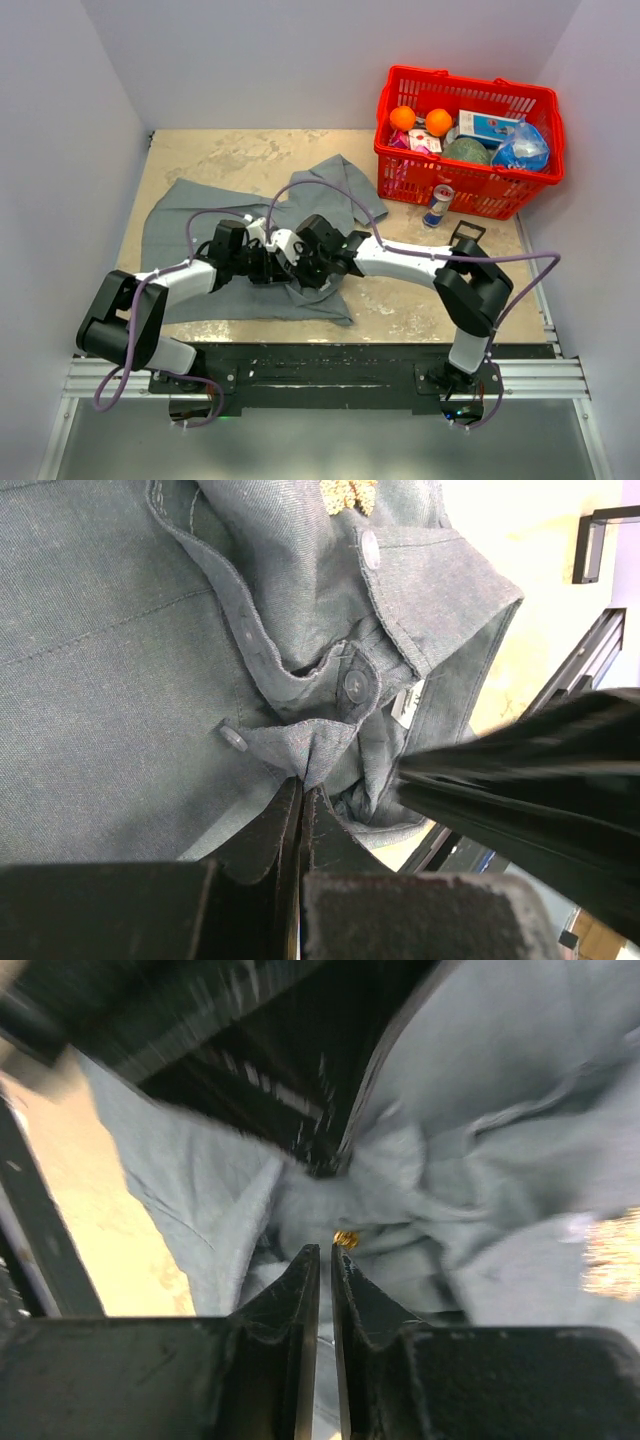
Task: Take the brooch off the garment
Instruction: Remove the brooch from the clothes.
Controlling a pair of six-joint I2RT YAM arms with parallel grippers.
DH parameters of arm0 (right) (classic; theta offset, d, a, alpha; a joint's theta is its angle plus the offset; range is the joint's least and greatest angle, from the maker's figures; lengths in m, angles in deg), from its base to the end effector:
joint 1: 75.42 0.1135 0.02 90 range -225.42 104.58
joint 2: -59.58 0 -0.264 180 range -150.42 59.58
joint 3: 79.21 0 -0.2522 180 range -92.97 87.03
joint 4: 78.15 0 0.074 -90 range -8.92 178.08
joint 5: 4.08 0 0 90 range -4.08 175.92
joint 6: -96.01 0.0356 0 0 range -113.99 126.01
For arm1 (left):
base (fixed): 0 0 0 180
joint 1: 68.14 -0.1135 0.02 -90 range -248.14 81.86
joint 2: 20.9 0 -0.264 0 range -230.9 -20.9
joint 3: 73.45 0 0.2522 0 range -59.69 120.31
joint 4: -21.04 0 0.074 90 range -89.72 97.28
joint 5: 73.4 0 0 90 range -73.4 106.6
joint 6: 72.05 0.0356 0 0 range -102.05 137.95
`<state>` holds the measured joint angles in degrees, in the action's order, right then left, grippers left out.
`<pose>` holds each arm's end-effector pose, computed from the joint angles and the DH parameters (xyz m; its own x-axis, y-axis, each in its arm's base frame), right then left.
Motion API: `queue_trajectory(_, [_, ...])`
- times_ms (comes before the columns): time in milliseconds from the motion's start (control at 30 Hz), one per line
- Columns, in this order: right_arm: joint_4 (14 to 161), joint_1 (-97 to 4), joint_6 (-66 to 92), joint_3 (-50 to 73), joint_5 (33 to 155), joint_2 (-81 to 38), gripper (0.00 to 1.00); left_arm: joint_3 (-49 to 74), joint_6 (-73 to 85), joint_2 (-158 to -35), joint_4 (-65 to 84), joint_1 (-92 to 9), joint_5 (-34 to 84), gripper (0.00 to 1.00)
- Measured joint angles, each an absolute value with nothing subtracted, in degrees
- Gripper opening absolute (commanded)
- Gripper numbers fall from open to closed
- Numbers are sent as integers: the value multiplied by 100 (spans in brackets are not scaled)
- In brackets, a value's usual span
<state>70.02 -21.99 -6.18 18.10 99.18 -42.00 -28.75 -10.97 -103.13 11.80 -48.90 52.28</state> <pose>0.2201 0.3104 0.2064 -0.2675 -0.7055 -0.6563 -0.9460 0.3216 0.0399 0.2337 -0.1036 0.1465 -0.9140 -0.0971 -0.3940 0.2318 0.6722 -0.7032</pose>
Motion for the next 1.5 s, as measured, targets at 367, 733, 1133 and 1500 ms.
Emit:
queue_trajectory(367, [6668, -2180, -902, 2129, 9459, -4451, 11, -2875, -1095, -10263, 1186, -4890, 5191, 0])
queue_trajectory(733, [6510, -2184, -679, 1539, 9175, -4427, 15, -3240, -1104, -10044, 1186, -4839, 4887, 0])
queue_trajectory(1133, [6628, -2180, -268, 1318, 9557, -4491, 39, -3397, -1150, -9828, 1291, -4710, 4728, 0])
queue_trajectory(1500, [6622, -2145, 370, 1382, 9618, -4532, 40, -3410, -1167, -9813, 1317, -4710, 4671, 0])
